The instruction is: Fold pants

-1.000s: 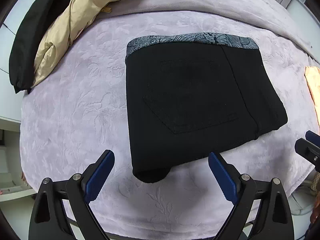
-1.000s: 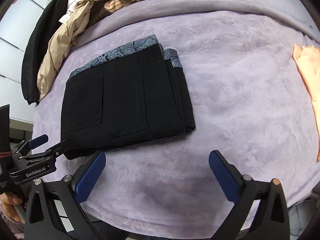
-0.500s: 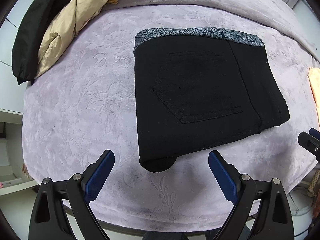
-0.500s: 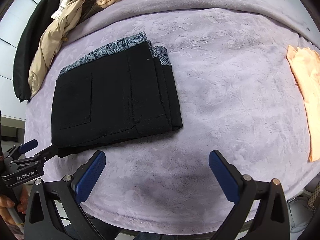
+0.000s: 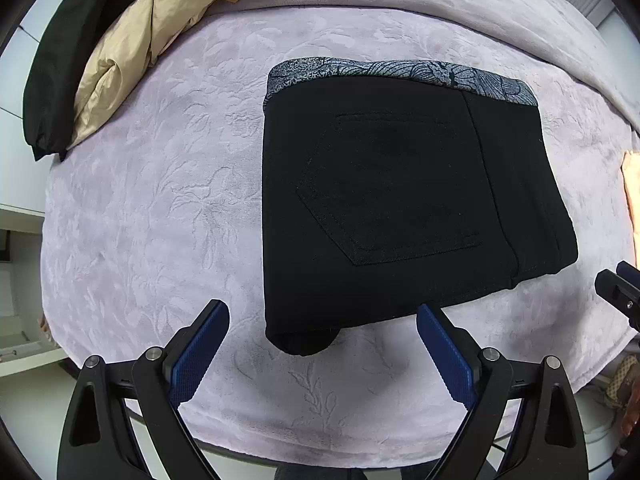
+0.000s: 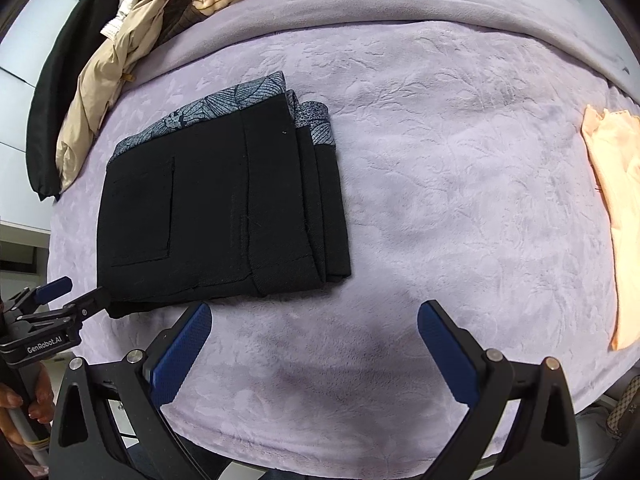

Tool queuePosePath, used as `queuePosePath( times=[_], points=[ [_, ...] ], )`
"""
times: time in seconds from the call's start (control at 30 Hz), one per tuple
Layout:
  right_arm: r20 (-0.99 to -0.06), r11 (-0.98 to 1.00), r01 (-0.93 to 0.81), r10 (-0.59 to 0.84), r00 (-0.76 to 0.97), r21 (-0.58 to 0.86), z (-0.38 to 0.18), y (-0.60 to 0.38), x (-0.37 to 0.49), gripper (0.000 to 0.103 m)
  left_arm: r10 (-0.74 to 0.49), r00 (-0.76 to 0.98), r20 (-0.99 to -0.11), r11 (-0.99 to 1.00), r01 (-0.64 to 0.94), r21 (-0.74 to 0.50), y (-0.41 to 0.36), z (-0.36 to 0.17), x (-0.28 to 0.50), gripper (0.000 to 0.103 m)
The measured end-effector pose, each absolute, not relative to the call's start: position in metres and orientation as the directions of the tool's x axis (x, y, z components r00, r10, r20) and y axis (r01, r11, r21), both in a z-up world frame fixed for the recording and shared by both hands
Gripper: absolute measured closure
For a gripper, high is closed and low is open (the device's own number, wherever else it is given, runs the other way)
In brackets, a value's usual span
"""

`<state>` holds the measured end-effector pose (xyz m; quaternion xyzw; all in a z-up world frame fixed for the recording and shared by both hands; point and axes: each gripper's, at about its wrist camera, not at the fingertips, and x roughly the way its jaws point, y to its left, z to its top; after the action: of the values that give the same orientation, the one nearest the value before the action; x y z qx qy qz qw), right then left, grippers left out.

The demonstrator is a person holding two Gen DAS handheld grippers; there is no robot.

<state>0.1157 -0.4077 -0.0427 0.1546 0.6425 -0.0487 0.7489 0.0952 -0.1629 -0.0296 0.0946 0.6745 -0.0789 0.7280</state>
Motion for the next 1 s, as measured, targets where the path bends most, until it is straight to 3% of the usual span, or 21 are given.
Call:
queuePosePath(
  times=[0.8,1.0],
  points=[
    [-0.984,0.963,0.21,0.148,0.101,0.166,-0.065,-0.415,0.15,0.0,0.004,0.075,-0.997,0.985,0.17,0.016,-0.144,-0.042,0.123,0.008],
    [-0.97,0.952,0.196,0.215,0.111,0.233,-0.071,-0.424,0.155,0.0,-0.038,0.084,-0.996,0.985,0.172,-0.023,-0.136,-0.046,0.133,0.008]
  ],
)
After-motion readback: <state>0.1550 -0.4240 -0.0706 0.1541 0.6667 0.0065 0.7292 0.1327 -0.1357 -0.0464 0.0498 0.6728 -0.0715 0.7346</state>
